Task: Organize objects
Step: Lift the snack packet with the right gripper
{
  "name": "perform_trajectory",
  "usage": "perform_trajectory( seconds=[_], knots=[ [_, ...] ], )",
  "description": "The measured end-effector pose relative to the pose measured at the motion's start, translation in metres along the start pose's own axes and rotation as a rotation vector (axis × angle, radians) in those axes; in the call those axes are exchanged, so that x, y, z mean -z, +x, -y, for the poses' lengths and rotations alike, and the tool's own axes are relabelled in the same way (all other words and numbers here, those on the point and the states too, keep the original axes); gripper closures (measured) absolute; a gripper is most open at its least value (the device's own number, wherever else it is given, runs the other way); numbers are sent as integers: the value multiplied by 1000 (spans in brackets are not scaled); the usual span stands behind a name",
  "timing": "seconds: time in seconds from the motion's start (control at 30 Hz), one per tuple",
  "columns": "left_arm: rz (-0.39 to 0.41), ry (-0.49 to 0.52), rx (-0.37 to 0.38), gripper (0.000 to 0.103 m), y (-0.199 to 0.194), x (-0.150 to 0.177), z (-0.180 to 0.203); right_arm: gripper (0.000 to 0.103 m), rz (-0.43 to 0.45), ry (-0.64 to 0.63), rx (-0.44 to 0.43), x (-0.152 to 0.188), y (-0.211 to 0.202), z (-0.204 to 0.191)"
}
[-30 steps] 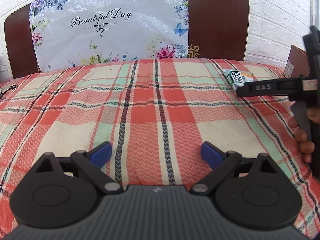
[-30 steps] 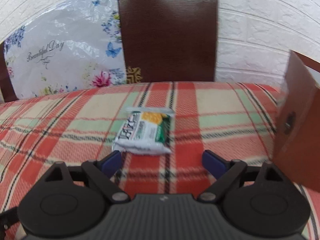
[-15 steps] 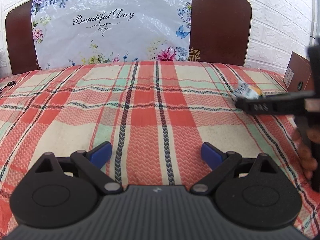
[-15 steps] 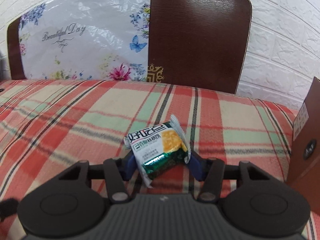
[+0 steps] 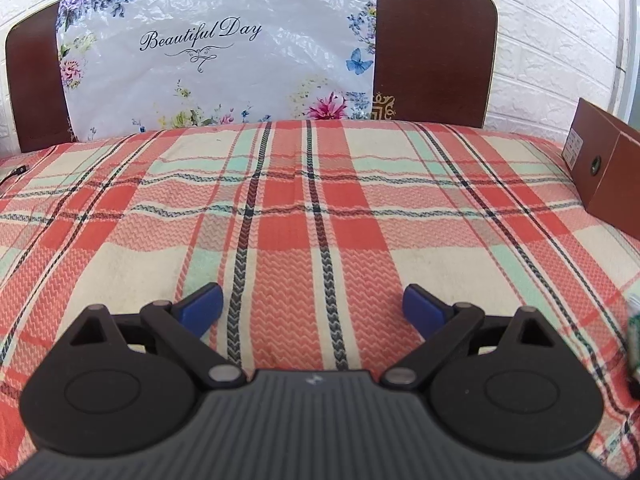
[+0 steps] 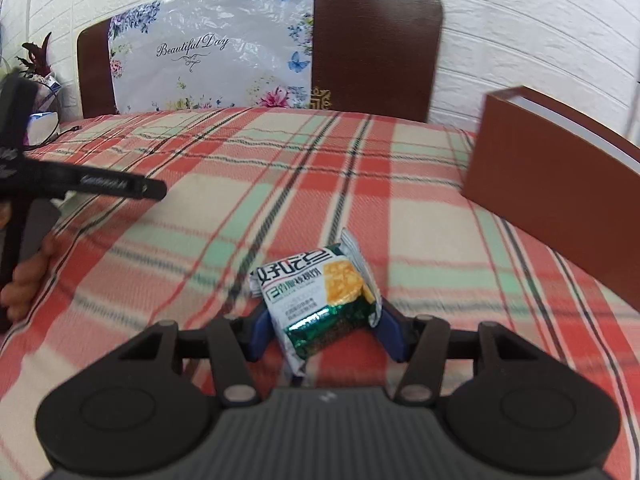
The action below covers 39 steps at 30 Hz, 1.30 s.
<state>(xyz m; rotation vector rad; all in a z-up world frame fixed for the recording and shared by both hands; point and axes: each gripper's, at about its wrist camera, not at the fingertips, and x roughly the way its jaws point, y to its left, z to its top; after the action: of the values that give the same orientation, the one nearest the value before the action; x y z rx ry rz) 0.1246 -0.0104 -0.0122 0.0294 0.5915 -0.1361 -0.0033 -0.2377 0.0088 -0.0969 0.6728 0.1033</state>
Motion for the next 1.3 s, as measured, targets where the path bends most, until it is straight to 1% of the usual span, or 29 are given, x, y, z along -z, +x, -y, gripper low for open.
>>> perform_trajectory(
  seconds=[0.07, 0.1, 0.17, 0.23, 0.27, 0.3, 0.43, 0.53, 0.6, 0.67, 0.8, 0.87, 0.9, 0.97, 1.0, 1.07, 1.1, 1.13, 1.17, 1.2, 1.23, 1.3],
  knots=[
    [-13, 28, -10, 6, -1, 0, 5, 50, 8, -1, 12, 8, -11, -1],
    [-22, 40, -13, 6, -3, 0, 7, 48, 12, -3, 16, 11, -15, -1],
    [-46, 30, -8, 6, -10, 1, 9, 41, 23, 3, 32, 15, -19, -1],
    [-66, 2, 26, 6, -21, 4, 12, 33, 24, 20, 26, 18, -23, 4],
    [-76, -7, 58, 6, -28, 6, 15, 30, 22, 28, 19, 18, -24, 7],
    [-89, -15, 95, 6, -34, 7, 19, 25, 20, 32, 12, 19, -25, 8],
    [-169, -66, 255, 7, -49, 6, 35, 20, 28, 19, -4, 27, -31, 9],
    [-263, -112, 409, 7, -53, 7, 49, 17, 39, 13, -8, 34, -35, 11],
    [-303, -134, 481, 7, -56, 9, 61, 17, 41, 12, -12, 35, -37, 13],
    [-327, -139, 520, 7, -55, 10, 73, 17, 41, 9, -17, 36, -37, 14],
    [-390, -189, 609, 8, -49, 6, 91, 17, 39, -4, -28, 33, -33, 15],
    [-405, -181, 630, 14, -49, 4, 101, 17, 35, -9, -34, 31, -31, 14],
    [-414, -170, 641, 17, -49, 4, 107, 17, 31, -12, -40, 30, -29, 15],
    [-437, -148, 654, 28, -46, 5, 118, 19, 24, -21, -47, 25, -27, 16],
    [-450, -139, 654, 31, -44, 5, 123, 19, 19, -26, -48, 22, -24, 17],
    [-451, -118, 636, 42, -41, 7, 131, 21, 10, -32, -54, 18, -19, 19],
    [-446, -109, 630, 44, -40, 6, 134, 24, 7, -33, -64, 17, -17, 20],
    [-451, -109, 633, 52, -39, 6, 136, 34, 9, -34, -75, 16, -15, 20],
    [-461, -115, 635, 56, -37, 5, 138, 41, 14, -37, -88, 15, -15, 21],
    [-466, -117, 629, 58, -35, 3, 140, 48, 19, -41, -81, 15, -16, 20],
    [-466, -109, 627, 60, -36, 1, 143, 52, 26, -41, -74, 15, -16, 20],
    [-452, -76, 620, 60, -39, -6, 150, 55, 45, -12, -72, 16, -18, 25]
  ],
)
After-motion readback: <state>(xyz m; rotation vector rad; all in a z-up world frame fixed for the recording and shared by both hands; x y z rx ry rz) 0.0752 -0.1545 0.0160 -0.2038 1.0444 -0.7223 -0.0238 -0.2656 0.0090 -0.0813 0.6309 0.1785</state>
